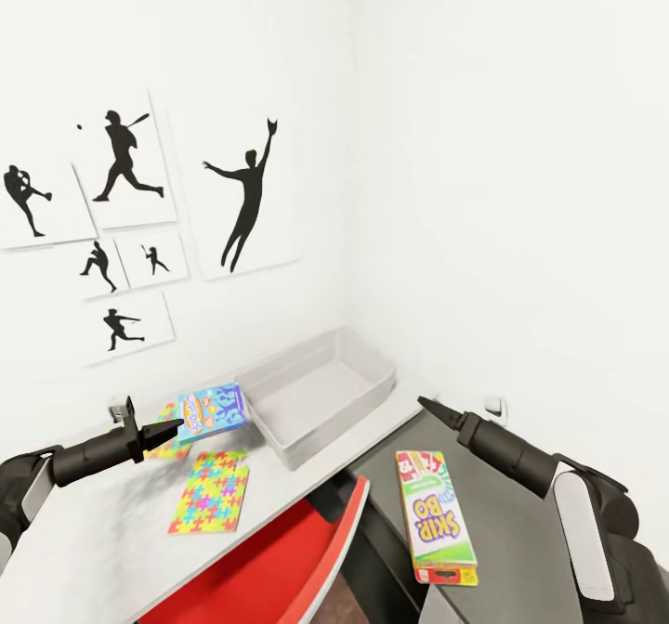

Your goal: Put all the toys in the child's room - the three board games (two on the bed and one on the table), the two jigsaw puzzles on the table, and the tennis ball on the table - inside the toy box on the table in the child's room.

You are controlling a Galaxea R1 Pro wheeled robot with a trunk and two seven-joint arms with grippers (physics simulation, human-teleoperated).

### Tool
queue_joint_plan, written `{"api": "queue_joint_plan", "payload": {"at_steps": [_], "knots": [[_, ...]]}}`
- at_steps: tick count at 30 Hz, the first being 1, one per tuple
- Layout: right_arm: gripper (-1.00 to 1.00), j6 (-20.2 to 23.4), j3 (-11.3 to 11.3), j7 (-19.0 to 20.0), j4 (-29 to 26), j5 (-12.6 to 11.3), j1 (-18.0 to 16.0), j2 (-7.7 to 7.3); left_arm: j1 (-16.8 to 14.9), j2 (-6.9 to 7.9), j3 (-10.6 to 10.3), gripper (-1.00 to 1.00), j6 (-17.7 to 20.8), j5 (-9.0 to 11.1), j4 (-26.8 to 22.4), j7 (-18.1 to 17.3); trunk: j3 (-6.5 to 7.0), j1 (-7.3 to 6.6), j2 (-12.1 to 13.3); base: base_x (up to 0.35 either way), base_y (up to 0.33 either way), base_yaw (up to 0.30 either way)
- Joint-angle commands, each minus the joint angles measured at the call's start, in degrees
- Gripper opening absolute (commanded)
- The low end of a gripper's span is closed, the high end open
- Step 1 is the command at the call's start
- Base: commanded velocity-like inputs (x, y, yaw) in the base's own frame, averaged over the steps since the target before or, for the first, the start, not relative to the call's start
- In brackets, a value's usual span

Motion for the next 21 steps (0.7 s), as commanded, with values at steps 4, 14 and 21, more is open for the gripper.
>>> {"api": "queue_joint_plan", "payload": {"at_steps": [4, 14, 21], "knots": [[1.0, 0.26, -0.07, 0.24, -0.01, 0.06, -0.06, 0.01, -0.06, 0.0, 0.04, -1.0, 0.56, 0.09, 0.01, -0.14, -0.12, 0.05, -0.12, 0.149, -0.001, 0.014], [1.0, 0.26, -0.07, 0.28, -0.01, 0.06, -0.06, 0.01, -0.06, 0.0, 0.02, -1.0, 0.55, 0.13, 0.01, -0.14, -0.12, 0.05, -0.12, 0.149, 0.0, 0.067], [1.0, 0.26, -0.07, 0.28, -0.01, 0.06, -0.06, 0.01, -0.06, -0.01, 0.02, -1.0, 0.55, 0.13, 0.01, -0.14, -0.12, 0.05, -0.12, 0.085, 0.009, 0.036]]}}
